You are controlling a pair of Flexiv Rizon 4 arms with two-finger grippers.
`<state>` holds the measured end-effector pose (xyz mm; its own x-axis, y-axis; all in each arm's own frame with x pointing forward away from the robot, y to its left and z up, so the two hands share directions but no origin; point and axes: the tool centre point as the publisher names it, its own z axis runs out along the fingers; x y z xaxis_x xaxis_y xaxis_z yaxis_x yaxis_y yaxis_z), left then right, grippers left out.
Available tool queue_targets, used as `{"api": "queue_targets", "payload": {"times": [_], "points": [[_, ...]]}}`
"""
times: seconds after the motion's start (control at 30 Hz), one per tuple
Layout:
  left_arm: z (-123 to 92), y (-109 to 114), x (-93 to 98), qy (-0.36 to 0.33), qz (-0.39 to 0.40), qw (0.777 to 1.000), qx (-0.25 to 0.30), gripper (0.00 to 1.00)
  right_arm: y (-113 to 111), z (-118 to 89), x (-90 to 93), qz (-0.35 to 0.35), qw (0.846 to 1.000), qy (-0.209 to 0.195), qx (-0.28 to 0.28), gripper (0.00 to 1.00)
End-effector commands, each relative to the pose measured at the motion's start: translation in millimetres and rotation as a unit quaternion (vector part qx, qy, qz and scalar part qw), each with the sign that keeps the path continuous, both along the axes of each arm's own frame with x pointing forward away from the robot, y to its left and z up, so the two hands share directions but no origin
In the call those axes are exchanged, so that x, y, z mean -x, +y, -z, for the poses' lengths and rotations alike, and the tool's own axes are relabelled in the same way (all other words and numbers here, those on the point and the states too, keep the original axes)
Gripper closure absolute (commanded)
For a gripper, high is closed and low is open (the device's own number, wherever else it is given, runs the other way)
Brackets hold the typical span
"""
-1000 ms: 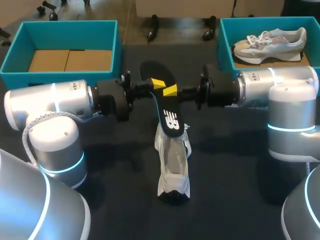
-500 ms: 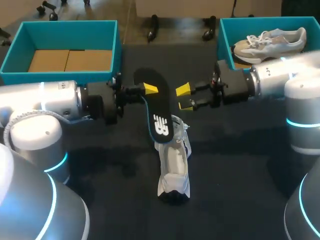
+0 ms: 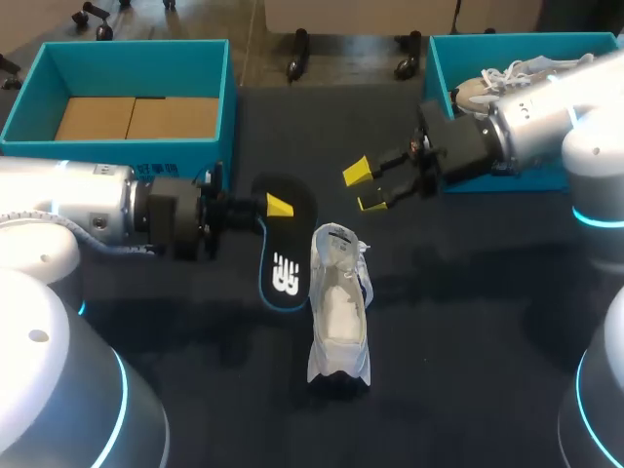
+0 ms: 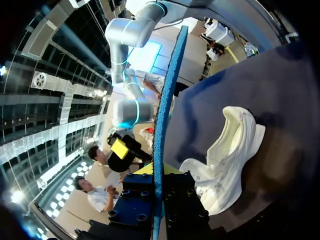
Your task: Take the shoe out of the shoebox, open the shoe tongue, remove and reinsert the insole, then place the shoe into the shoebox
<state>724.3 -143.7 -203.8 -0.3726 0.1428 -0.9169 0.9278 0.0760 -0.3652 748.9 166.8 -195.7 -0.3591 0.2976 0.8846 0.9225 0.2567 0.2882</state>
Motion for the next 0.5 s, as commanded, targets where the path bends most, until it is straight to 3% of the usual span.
{"api": "queue_targets", "payload": {"times": [0.03, 0.13, 0.2, 0.27, 0.37, 0.5], "points": [[-3, 10, 8.8, 0.013, 0.008, 1.000, -0.010, 1.00, -20, -15, -1.0, -0.144, 0.982, -0.041, 0.116, 0.00], [-4, 11, 15.2, 0.028, 0.018, 0.999, -0.012, 1.00, -28, -13, 4.6, -0.200, 0.964, -0.111, 0.138, 0.00], [-5, 11, 19.4, 0.051, 0.033, 0.998, -0.005, 1.00, -32, -9, 13.7, -0.272, 0.937, -0.184, 0.120, 0.00], [-4, 9, 23.6, 0.065, 0.047, 0.996, -0.041, 1.00, -32, -9, 13.7, -0.272, 0.937, -0.184, 0.120, 0.00], [0, 10, 22.5, -0.027, -0.026, 0.987, -0.159, 1.00, -32, -9, 13.7, -0.272, 0.937, -0.184, 0.120, 0.00], [0, 10, 22.5, -0.027, -0.026, 0.987, -0.159, 1.00, -32, -9, 13.7, -0.272, 0.937, -0.184, 0.120, 0.00]]}}
